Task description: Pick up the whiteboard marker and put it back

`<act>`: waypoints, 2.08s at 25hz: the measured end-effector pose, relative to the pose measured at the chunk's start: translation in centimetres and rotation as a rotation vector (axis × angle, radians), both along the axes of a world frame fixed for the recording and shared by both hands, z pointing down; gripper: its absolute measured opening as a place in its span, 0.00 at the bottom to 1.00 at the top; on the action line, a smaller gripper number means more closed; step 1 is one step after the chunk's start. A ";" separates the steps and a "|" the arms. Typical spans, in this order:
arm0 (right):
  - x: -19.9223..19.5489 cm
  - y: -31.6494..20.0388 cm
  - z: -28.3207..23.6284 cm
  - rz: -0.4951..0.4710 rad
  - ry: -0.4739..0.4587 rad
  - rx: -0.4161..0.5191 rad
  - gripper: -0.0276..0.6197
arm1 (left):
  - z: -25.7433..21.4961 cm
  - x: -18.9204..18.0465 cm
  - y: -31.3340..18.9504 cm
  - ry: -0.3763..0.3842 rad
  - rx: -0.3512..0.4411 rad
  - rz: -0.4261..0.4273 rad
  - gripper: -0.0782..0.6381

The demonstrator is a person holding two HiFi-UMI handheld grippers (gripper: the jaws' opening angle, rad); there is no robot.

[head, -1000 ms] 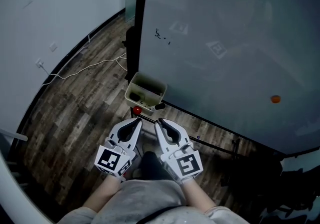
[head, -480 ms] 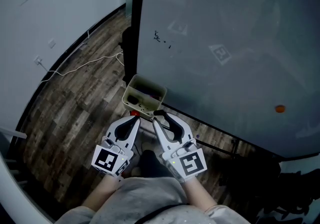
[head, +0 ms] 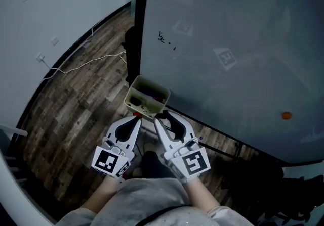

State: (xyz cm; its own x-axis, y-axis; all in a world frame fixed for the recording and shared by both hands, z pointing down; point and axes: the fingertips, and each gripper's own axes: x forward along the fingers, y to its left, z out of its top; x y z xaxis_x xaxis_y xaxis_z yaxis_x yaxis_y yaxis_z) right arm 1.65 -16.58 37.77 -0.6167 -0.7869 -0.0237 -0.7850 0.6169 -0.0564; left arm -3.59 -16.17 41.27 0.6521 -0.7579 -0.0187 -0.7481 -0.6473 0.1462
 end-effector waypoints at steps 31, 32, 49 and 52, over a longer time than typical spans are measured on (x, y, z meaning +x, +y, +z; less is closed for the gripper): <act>-0.5 -1.2 -1.4 -0.044 -0.027 0.014 0.16 | 0.3 -1.5 -0.7 -0.005 -0.015 -0.058 0.13; -0.5 -1.2 -1.5 -0.046 -0.027 0.014 0.16 | 0.3 -1.6 -0.7 -0.005 -0.015 -0.061 0.13; -0.6 -0.7 -3.1 -0.068 -0.016 0.006 0.16 | -0.1 -2.3 -0.5 0.002 -0.016 -0.076 0.13; -0.8 -0.4 -3.9 -0.077 -0.033 0.018 0.16 | 0.0 -2.4 -0.3 0.007 -0.015 -0.074 0.13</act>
State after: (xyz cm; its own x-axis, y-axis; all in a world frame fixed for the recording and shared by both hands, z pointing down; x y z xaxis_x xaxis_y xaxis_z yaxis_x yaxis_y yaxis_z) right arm 0.88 -17.03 33.91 -0.6739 -0.7365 -0.0588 -0.7333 0.6764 -0.0693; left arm -5.98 -16.49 41.25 0.5946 -0.8040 -0.0108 -0.7925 -0.5883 0.1609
